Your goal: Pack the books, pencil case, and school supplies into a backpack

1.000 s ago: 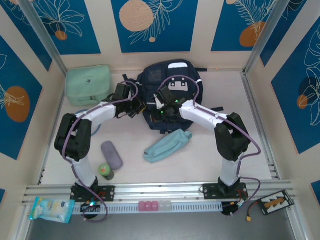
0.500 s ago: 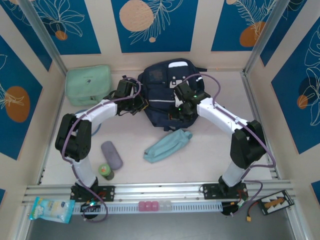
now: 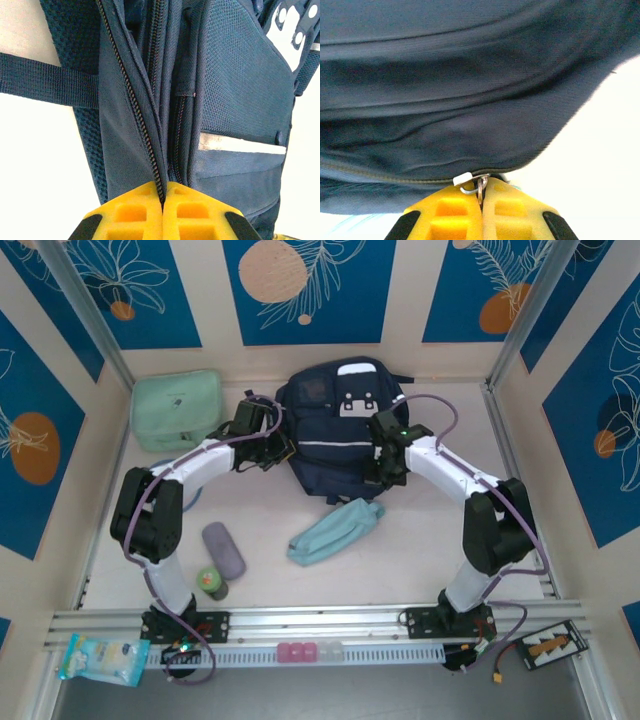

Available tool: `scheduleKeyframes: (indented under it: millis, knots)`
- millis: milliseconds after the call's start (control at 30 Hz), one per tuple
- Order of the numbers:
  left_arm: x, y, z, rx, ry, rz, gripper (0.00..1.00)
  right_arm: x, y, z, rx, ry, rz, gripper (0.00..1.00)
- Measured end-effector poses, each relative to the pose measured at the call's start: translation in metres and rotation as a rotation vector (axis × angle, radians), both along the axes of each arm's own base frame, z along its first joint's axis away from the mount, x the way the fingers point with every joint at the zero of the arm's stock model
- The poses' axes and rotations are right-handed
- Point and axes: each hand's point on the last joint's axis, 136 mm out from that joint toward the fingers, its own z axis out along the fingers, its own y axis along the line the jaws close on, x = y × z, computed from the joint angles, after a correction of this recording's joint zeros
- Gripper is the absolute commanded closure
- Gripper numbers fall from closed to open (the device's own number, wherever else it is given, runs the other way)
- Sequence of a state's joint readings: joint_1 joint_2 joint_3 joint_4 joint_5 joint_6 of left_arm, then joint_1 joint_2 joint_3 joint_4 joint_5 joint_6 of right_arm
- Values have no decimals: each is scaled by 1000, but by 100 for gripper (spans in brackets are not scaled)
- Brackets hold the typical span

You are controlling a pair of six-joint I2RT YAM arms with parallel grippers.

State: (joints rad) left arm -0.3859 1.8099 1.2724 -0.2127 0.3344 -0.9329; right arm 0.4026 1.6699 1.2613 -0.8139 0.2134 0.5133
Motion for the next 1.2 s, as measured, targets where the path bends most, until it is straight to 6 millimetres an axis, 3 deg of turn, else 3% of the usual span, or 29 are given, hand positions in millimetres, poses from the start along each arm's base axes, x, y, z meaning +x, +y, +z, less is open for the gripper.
scheduleKeyframes:
  millis: [133, 200, 300, 467, 633, 833, 900, 1000, 1200]
  knots:
    - [0, 2, -3, 9, 5, 4, 100, 7, -15, -1, -2, -10, -44, 100]
    - [2, 4, -8, 25, 6, 5, 88, 8, -12, 2, -7, -24, -22, 100]
    - [8, 16, -14, 78, -3, 22, 62, 6, 6, 9, -17, -52, 58, 100]
    - [27, 55, -9, 200, -53, 95, 44, 0, 59, 27, 32, -101, 227, 100]
    - [16, 84, 5, 290, -60, 130, 41, -1, 129, 34, 165, -106, 366, 100]
    - [-8, 97, 46, 301, -102, 146, 42, -1, 201, 32, 279, -109, 492, 100]
    - [-13, 98, 50, 292, -94, 158, 45, -4, 219, 30, 301, -114, 528, 100]
    - [-19, 96, 44, 267, -54, 168, 51, -13, 238, 26, 326, -115, 569, 100]
    - [-27, 92, 14, 239, 52, 176, 60, -21, 253, 25, 380, -116, 590, 100]
